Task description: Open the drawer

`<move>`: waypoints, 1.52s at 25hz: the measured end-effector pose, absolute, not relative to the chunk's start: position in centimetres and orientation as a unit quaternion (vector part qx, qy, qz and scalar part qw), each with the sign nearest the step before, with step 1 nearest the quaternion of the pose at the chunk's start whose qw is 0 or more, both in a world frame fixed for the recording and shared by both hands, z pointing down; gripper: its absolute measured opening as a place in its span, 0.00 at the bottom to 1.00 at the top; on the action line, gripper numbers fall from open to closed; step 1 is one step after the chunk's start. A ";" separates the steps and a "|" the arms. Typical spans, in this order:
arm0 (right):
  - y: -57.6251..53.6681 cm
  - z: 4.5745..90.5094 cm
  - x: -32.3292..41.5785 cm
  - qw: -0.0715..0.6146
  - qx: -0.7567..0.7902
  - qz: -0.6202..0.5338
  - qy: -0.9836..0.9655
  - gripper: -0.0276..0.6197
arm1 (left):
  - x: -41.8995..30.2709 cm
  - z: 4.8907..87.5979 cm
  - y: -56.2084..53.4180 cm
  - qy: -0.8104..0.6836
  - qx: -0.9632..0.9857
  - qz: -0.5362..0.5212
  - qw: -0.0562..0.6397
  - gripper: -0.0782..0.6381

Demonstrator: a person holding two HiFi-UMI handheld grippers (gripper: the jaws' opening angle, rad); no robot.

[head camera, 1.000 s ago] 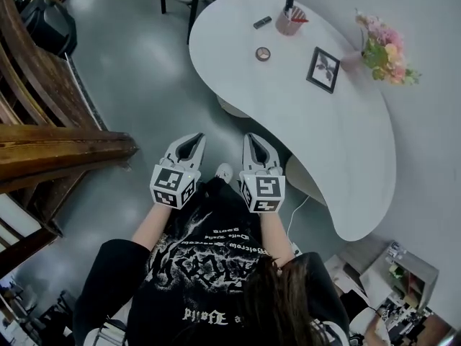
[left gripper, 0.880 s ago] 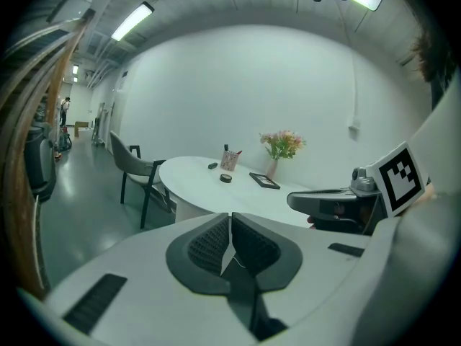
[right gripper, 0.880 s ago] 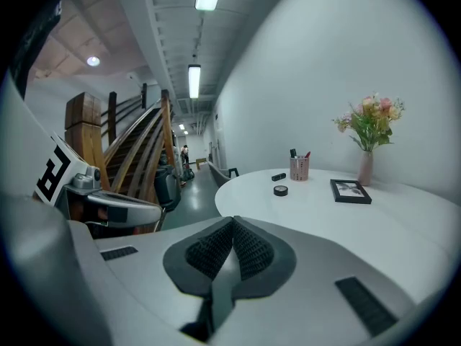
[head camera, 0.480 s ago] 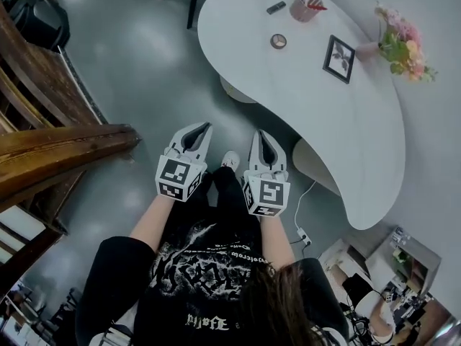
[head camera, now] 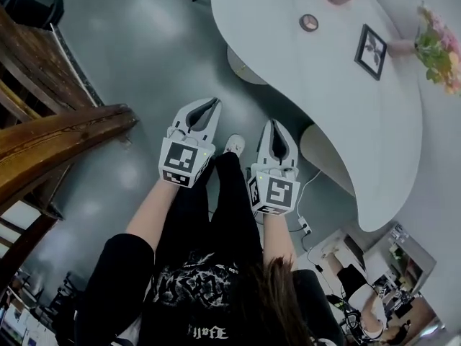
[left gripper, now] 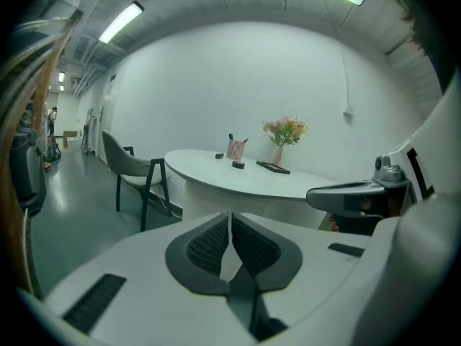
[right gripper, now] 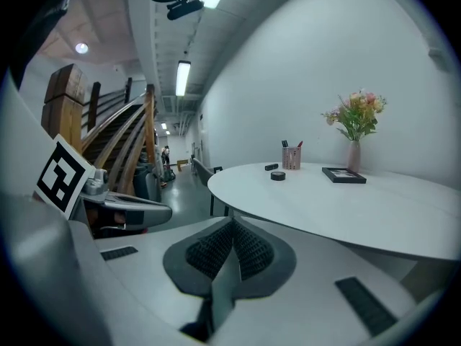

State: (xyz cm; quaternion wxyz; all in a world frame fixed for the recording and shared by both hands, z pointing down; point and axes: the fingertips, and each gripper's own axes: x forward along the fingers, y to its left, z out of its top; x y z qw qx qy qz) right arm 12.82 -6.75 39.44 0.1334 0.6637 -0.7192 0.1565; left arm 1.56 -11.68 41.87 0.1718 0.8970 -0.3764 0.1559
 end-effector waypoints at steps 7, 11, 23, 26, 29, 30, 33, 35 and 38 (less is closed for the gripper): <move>-8.5 43.3 12.0 0.140 0.673 0.148 -0.711 0.08 | 1.9 46.2 -13.0 -0.355 0.905 0.160 0.171 0.15; -9.9 45.9 11.6 0.149 0.669 0.142 -0.715 0.08 | 2.3 48.2 -14.5 -0.344 0.911 0.155 0.164 0.15; -11.4 52.6 10.8 0.162 0.657 0.141 -0.722 0.08 | 3.7 54.9 -18.2 -0.343 0.914 0.147 0.158 0.15; -11.8 54.0 11.0 0.166 0.658 0.147 -0.720 0.08 | 5.2 56.5 -18.9 -0.325 0.919 0.147 0.168 0.27; -11.8 55.4 11.6 0.171 0.658 0.154 -0.717 0.08 | 6.6 57.9 -19.6 -0.318 0.921 0.147 0.173 0.31; -11.8 55.9 11.8 0.173 0.658 0.155 -0.716 0.08 | 6.9 58.3 -19.9 -0.319 0.920 0.146 0.175 0.33; -12.1 56.6 12.5 0.174 0.657 0.158 -0.716 0.08 | 8.0 58.9 -20.9 -0.323 0.919 0.144 0.173 0.38; -12.4 56.9 12.8 0.174 0.656 0.156 -0.717 0.08 | 8.5 59.5 -21.6 -0.325 0.919 0.148 0.169 0.39; -12.9 57.2 13.1 0.170 0.656 0.153 -0.719 0.08 | 9.4 60.4 -22.4 -0.324 0.919 0.158 0.163 0.39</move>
